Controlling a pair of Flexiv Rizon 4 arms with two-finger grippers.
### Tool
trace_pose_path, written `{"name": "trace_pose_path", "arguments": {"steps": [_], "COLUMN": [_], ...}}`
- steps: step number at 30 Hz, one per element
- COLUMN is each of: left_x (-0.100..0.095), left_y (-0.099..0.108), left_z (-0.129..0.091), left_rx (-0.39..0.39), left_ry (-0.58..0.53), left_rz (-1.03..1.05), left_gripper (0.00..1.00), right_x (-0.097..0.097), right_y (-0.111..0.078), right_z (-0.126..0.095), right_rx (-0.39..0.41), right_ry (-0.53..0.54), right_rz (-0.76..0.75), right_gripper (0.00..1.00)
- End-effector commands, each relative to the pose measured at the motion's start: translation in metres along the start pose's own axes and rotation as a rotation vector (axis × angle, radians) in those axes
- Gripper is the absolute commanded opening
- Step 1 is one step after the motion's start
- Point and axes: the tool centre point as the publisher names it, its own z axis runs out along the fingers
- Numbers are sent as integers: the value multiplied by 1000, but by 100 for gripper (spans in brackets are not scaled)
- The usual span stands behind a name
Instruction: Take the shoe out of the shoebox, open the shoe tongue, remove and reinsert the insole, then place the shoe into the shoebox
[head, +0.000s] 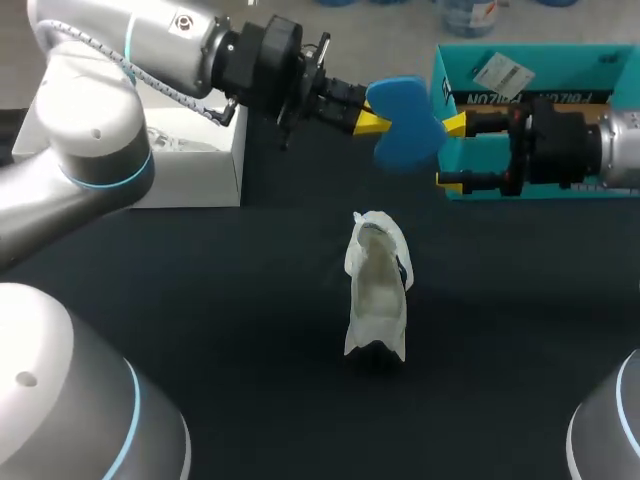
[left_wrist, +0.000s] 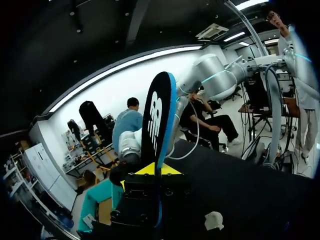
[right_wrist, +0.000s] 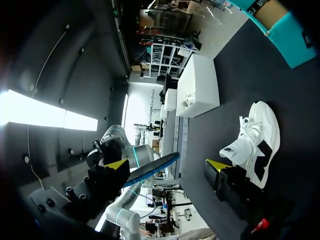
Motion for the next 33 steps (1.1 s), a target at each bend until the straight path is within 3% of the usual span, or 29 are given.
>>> {"name": "trace_pose_path", "arguments": {"steps": [1, 6, 14, 21, 28, 33], "left_x": [3, 4, 8, -1, -10, -14], "left_y": [-1, 4, 42, 64, 75, 82], "left_z": [0, 1, 3, 10, 18, 23], "left_rx": [-29, -36, -156, -198, -248, -295], "left_ry": [-33, -54, -101, -127, -122, -131], "left_rz": [266, 276, 595, 861, 881, 836], "left_gripper": [0, 0, 0, 0, 0, 0], "right_x": [3, 9, 19, 31, 34, 35], "right_y": [-7, -7, 1, 8, 11, 13], "right_z": [-3, -7, -11, -9, 2, 8], "right_rx": [-20, -23, -29, -49, -48, -52], "right_ry": [32, 62, 49, 63, 66, 46], "right_rz": [20, 69, 124, 136, 150, 152], "right_gripper": [100, 100, 100, 100, 100, 85]}}
